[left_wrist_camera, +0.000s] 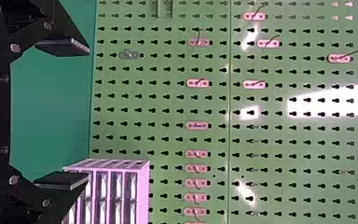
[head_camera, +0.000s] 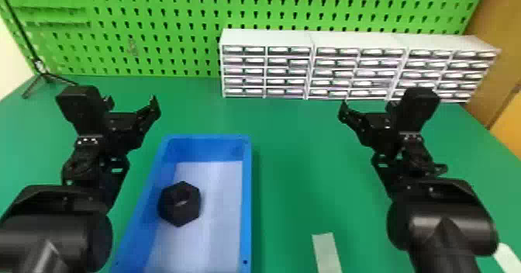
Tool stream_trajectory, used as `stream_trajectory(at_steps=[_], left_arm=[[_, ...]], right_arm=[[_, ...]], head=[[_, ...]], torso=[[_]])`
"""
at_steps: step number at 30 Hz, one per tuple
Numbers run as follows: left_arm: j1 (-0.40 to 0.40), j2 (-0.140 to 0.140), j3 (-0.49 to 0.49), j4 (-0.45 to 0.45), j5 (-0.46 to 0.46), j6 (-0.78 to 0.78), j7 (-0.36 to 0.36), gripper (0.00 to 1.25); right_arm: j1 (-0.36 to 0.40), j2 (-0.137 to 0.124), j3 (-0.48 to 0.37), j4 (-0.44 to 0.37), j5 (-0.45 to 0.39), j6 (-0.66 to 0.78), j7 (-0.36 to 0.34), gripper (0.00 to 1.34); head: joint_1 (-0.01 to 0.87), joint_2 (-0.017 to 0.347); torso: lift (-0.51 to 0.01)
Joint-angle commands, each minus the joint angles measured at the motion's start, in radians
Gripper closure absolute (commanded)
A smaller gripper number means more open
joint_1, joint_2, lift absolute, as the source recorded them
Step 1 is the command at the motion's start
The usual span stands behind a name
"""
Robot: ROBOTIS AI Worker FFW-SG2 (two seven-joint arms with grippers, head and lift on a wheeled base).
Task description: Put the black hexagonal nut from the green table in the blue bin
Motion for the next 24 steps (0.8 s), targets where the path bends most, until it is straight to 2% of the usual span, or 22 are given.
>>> stream_trajectory(at_steps=[1, 24], left_arm=[[0.001, -0.004, 0.002, 0.005, -0.002, 0.000, 0.000, 0.31], [0.026, -0.004, 0.008, 0.013, 0.004, 0.000, 0.000, 0.31]], right_arm=[[0.014, 0.002, 0.005, 0.011, 0.002, -0.011, -0.005, 0.09], [0.043, 0.002, 0.006, 0.017, 0.022, 0.004, -0.016, 0.09]], head=[[0.686, 0.028], [0.686, 0.028]], torso=[[-0.096], [-0.096]])
